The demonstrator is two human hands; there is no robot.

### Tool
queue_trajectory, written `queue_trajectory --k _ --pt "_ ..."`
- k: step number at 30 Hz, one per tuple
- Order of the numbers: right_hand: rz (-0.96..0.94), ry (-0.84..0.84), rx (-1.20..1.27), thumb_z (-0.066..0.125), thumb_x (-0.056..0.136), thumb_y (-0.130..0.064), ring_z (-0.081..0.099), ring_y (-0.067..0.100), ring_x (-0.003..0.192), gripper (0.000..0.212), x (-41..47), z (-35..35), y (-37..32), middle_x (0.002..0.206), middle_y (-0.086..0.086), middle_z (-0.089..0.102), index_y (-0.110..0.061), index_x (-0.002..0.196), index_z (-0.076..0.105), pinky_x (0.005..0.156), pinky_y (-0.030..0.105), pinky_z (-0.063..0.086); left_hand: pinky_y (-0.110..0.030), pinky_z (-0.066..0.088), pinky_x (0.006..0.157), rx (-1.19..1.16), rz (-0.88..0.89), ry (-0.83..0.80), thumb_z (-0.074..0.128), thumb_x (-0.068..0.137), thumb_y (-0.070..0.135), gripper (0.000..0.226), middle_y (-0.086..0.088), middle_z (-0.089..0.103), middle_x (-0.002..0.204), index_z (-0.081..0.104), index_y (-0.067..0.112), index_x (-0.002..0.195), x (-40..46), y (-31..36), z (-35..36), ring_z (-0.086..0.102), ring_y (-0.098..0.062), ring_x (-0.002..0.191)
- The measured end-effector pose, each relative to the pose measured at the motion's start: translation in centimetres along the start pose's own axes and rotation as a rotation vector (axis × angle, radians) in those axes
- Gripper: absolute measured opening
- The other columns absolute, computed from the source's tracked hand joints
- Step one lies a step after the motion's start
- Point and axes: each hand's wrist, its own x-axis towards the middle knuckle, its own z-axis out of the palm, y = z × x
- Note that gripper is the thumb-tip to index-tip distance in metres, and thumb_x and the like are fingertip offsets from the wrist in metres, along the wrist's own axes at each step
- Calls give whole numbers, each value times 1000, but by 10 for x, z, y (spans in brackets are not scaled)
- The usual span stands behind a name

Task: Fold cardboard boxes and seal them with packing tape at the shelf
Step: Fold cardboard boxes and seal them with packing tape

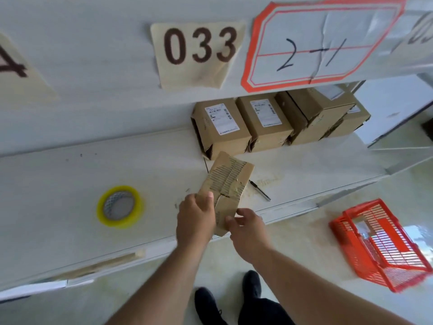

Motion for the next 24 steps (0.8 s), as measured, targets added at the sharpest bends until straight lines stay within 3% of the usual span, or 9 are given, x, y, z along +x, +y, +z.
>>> queue_trajectory --k 3,5,7,9,10,12,15,18,24 --pt "-16 13 -21 56 97 -41 68 17 81 21 -8 5 5 81 -13 71 -25 98 69 83 44 59 -43 55 81 120 56 73 44 97 67 51 -5 61 110 58 20 113 -4 -1 2 63 -30 100" --pt "-134 103 -162 57 99 -37 62 14 103 19 -12 2 11 104 -20 66 -32 116 64 94 38 53 -41 53 79 137 97 76 43 98 64 49 -5 59 109 57 19 113 -6 -2 2 62 -30 100" --pt "-523 301 -417 60 99 -26 43 12 138 43 -11 1 10 142 -13 55 -25 142 54 118 32 38 -39 50 78 121 103 57 38 101 60 46 -4 57 107 57 19 111 -5 -2 2 61 -28 96" --pt "-909 231 -678 56 100 -23 30 12 153 53 4 5 13 159 -2 47 -18 152 50 127 32 23 -39 49 81 84 73 58 31 105 54 45 -7 59 109 58 19 111 -1 -3 4 62 -30 97" --pt "-984 143 -762 50 103 -28 25 12 156 54 12 5 16 163 -2 43 -19 156 45 128 33 17 -40 50 83 69 63 73 30 106 51 44 -8 61 112 60 19 112 1 -4 5 63 -31 100" --pt "-976 45 -847 36 109 -38 19 13 158 55 27 3 20 167 -4 32 -21 161 37 128 36 11 -39 49 83 71 56 87 29 107 47 42 -9 64 116 61 20 113 2 -5 5 63 -33 105" --pt "-926 75 -934 27 109 -46 11 15 159 61 40 -4 8 170 1 26 -16 162 33 127 39 5 -36 44 78 102 77 88 32 109 44 39 -10 64 117 61 19 114 3 -5 6 63 -34 104" --pt "-762 26 -973 16 109 -54 -13 10 158 69 62 -16 -18 174 -2 -1 -18 167 7 128 39 -11 -39 47 79 112 105 94 33 108 44 37 -10 64 115 61 19 114 2 -6 5 63 -36 104" --pt "-573 51 -1012 3 100 -74 -24 17 157 88 97 -26 -45 171 -1 -24 -18 163 -19 129 45 -11 -43 52 86 144 54 58 30 108 46 35 -4 60 112 58 26 116 4 -6 5 63 -31 102"
